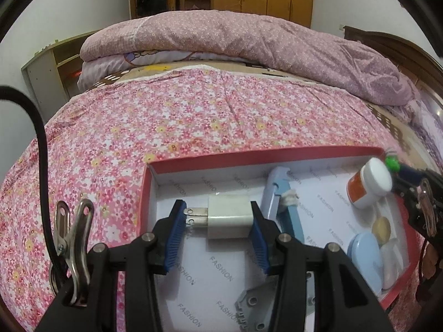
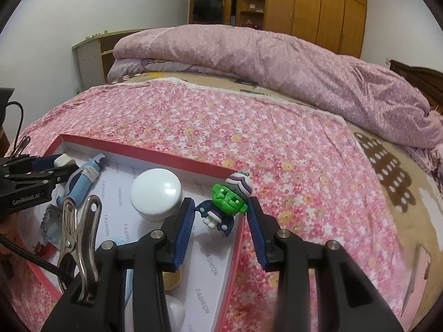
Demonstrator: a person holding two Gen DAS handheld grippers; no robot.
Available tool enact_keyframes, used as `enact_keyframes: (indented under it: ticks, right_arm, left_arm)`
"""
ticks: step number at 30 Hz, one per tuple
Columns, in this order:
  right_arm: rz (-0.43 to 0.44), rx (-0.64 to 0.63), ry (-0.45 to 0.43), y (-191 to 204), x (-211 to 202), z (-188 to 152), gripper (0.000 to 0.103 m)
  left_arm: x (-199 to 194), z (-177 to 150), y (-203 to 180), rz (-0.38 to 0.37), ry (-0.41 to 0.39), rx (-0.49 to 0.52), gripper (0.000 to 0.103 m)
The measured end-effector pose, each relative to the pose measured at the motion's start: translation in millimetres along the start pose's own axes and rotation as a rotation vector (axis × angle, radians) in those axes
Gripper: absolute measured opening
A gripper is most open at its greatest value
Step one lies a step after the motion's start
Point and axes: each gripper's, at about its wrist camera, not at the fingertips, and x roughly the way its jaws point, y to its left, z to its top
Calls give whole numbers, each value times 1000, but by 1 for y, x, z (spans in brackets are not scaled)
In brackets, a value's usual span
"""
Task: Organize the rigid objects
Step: 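Release the white plug with left gripper while right releases the green figure in the tray, then withdraw both grippers up from the tray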
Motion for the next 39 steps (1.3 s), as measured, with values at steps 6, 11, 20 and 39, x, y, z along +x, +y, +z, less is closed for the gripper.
enact_keyframes:
  ticks: [6, 11, 20, 39]
  right_arm:
    - [17, 34, 13, -3, 6, -2, 40]
    - [15, 27, -8, -2, 2, 1, 42]
    - [2, 18, -29, 0, -6, 2, 50]
    - [64, 24, -67, 21, -55, -14, 61]
  left_arm:
    - [1, 0, -2, -8, 6, 14, 55]
    - [2, -1, -8, 0, 9, 33, 64]
    - [0, -1, -8, 6, 7, 24, 64]
    - [-59, -16, -9, -6, -35, -39, 70]
